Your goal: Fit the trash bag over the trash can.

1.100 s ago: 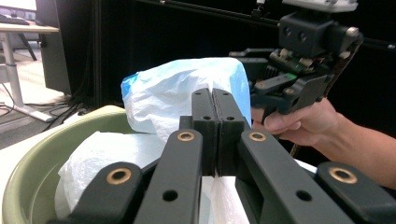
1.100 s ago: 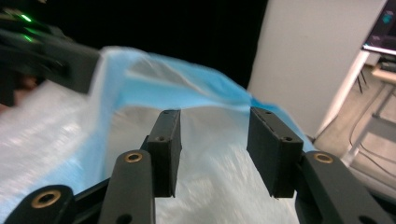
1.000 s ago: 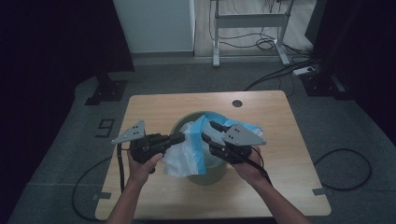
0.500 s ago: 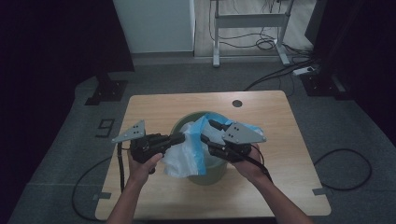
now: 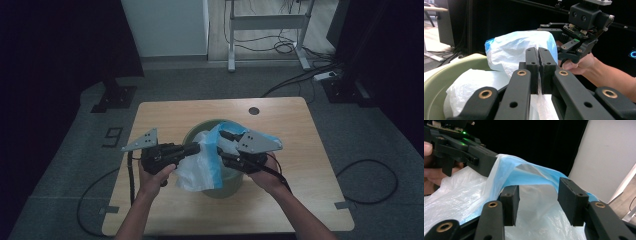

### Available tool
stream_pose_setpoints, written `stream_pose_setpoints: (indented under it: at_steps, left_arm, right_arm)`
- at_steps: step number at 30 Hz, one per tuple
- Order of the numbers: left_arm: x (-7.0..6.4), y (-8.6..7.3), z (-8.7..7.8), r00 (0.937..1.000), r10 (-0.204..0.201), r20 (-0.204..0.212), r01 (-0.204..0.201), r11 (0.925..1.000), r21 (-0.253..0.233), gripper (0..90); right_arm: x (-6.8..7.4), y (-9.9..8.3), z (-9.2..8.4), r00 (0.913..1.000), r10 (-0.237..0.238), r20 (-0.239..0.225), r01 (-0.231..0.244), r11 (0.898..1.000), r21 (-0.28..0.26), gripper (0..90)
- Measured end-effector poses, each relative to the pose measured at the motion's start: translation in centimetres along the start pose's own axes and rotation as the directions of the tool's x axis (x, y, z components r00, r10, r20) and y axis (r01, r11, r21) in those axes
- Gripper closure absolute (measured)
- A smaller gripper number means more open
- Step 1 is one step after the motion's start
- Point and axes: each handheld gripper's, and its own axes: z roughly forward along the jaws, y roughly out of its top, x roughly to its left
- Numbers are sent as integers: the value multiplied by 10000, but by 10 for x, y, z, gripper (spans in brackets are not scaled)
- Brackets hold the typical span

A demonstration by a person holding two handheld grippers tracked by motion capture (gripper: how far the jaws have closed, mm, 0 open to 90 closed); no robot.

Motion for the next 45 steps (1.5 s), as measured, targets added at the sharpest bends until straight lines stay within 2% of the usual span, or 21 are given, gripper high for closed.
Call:
stream_pose_setpoints:
  at_steps: [6,9,13,18,23,26,28,30,32,39,45]
  left_arm:
    - [0,-1,1,10000,-21,25,21,10000,-12,863]
    - [0,-1,1,10000,-30,45,30,10000,-62,861]
    - [0,-1,1,9999,-89,68,90,9997,-231,857]
    - [1,-3,-3,9999,-69,-118,62,9981,-616,854]
    - [5,-4,-11,9985,-326,-432,271,9921,-1225,855]
    - [7,-5,-16,9970,-330,-704,226,9893,-1443,869]
    - [8,-6,-20,9955,-331,-887,178,9858,-1671,880]
    - [8,-7,-23,9929,-299,-1152,85,9832,-1821,888]
    - [9,-9,-24,9877,-276,-1538,-24,9815,-1917,893]
    - [16,-12,-23,9778,-523,-2029,54,9743,-2252,896]
    - [26,-8,-15,9682,-498,-2453,-84,9730,-2305,897]
  right_arm:
    - [3,1,2,9999,-116,-23,116,9999,23,603]
    - [4,1,4,9999,-167,-8,167,9999,5,735]
    - [3,1,6,10000,15,28,-15,10000,28,889]
    - [3,-3,5,9999,79,141,-80,9999,113,891]
    - [3,-7,-2,9996,37,274,-41,9999,147,892]
    - [2,-10,-7,9991,40,431,-52,9996,272,892]
    - [-1,-13,-12,9978,213,623,-232,9993,302,893]
    - [-6,-16,-17,9962,318,806,-343,9989,308,893]
    - [-9,-19,-22,9939,306,1057,-349,9986,393,893]
    - [-21,-27,-38,9850,169,1718,-272,9979,581,892]
    - [-45,-26,-39,9702,154,2419,-344,9966,743,892]
